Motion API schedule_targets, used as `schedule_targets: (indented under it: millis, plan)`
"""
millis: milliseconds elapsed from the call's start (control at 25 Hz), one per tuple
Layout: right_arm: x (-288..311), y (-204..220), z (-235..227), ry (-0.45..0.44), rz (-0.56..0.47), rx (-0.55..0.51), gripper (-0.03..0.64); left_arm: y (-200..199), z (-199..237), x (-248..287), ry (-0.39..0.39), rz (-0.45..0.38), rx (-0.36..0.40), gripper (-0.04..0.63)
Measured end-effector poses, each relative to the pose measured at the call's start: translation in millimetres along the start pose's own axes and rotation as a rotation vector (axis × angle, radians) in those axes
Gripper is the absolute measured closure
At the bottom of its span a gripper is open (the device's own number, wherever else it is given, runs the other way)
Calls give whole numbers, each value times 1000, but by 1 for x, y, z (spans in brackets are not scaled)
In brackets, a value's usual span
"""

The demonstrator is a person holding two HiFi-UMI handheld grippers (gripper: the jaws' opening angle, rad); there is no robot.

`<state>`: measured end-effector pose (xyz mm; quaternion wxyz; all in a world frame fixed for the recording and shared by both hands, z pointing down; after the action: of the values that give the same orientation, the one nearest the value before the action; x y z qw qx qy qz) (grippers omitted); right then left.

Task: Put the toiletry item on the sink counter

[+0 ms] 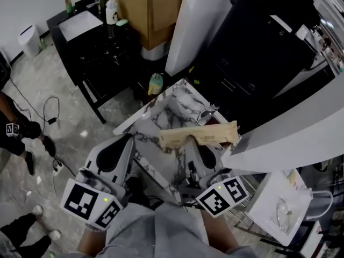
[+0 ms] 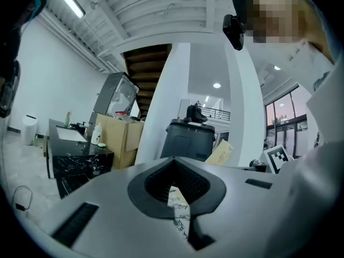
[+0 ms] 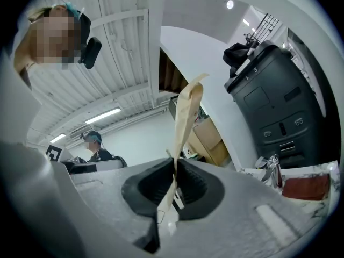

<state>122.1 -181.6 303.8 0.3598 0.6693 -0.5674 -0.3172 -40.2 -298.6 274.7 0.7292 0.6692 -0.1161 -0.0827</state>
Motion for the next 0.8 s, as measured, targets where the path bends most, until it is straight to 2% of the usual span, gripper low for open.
schedule_targets:
  millis: [240,440,800]
  plan:
    - [14,-8,-13,123,-71,16,600,-5,16,50,159,23,4,591]
    - [27,-11,-29,199,-137,80,600,-2,24,86,260,42,-1,591]
    - [60,-5,-50,271,-217,190,600,8,52,123,357,80,-7,591]
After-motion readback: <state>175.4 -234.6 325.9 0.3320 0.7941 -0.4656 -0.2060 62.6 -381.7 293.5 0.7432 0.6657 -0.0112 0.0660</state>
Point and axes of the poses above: the fingertips, and each gripper's own axes: x forward along the fingers, z to its left, y out of its underside, the point moved 5 cm from there along -x, backward along the fingers, and after that the axes turned 8 degrees about x, right-handed, at the moved point
